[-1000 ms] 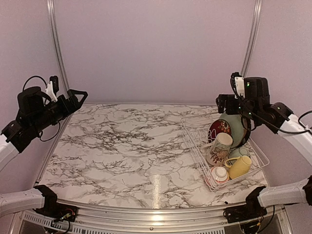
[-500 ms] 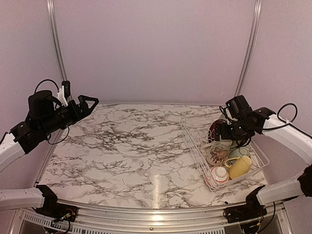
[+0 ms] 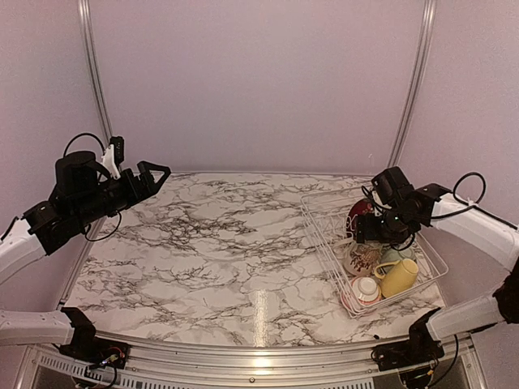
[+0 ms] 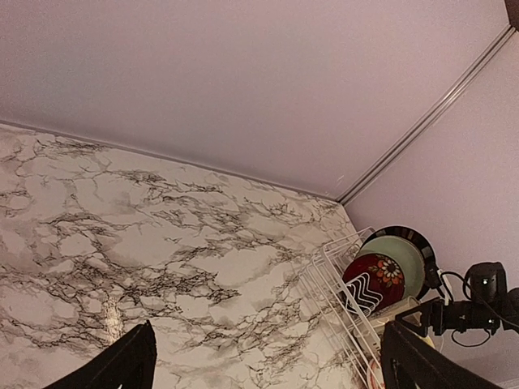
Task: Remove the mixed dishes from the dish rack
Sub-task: Grab the cup from the dish rack.
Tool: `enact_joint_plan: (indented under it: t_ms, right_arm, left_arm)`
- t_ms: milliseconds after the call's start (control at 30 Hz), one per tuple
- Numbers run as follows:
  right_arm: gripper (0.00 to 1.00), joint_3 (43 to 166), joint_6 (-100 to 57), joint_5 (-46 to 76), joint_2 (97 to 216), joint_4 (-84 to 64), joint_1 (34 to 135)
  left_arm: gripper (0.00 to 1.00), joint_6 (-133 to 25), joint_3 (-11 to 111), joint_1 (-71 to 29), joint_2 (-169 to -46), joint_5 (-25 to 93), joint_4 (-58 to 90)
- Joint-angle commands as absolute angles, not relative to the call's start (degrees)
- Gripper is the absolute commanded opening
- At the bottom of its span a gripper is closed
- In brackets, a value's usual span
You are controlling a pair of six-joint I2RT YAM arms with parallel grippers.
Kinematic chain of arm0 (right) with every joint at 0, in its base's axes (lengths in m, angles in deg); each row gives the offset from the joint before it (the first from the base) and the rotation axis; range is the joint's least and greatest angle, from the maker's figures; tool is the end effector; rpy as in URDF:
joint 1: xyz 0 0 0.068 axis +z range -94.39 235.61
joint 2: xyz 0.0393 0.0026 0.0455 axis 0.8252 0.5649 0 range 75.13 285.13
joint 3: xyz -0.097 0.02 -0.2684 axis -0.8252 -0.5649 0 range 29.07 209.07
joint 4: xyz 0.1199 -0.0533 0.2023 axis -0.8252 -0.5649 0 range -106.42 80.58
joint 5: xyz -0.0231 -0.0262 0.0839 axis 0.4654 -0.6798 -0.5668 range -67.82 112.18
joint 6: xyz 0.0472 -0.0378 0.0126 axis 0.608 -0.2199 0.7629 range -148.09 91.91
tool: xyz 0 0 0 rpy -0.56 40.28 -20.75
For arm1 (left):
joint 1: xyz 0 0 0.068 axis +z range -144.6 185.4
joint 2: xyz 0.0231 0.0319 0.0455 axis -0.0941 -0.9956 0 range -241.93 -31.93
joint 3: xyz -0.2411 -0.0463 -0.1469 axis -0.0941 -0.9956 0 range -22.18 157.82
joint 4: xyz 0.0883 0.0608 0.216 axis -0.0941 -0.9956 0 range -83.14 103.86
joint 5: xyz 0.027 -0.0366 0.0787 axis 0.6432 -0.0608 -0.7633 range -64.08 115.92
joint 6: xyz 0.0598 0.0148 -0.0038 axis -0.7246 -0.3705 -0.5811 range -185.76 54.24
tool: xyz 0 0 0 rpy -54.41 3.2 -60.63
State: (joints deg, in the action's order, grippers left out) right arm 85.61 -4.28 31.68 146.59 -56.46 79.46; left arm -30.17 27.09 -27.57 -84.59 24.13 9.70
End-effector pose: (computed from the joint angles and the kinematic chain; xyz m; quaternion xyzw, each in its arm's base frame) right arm 0.2036 0.0817 0.2714 0.0197 0.9669 0.0240 0.2532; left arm 0.1664 -0.1061 0.3652 -0.0275 0.7516 -0.3615 0.5510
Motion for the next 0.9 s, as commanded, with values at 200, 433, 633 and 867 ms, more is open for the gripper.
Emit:
enact_joint_plan:
  t_ms: [200, 433, 633, 867]
  right_arm:
    - [0.74, 83.44, -3.45, 34.46, 145.14, -53.81, 79.33]
    - [0.54, 83.99, -4.68, 35.05, 142.62, -53.24, 79.34]
    - [0.39, 87.08, -5.86, 35.65, 138.72, -52.56, 79.29]
    - [0.18, 90.69, -7.78, 38.04, 135.88, -51.91, 79.25]
  left_arm:
    - [0.99, -30.79, 26.51, -28.35, -85.26, 23.07, 10.55]
    - [0.99, -30.61, 26.7, -28.59, -85.95, 23.37, 10.88]
    - [0.99, -30.52, 27.08, -28.96, -86.72, 23.37, 10.85]
    - [0.99, -30.1, 27.21, -29.48, -87.34, 23.37, 11.14]
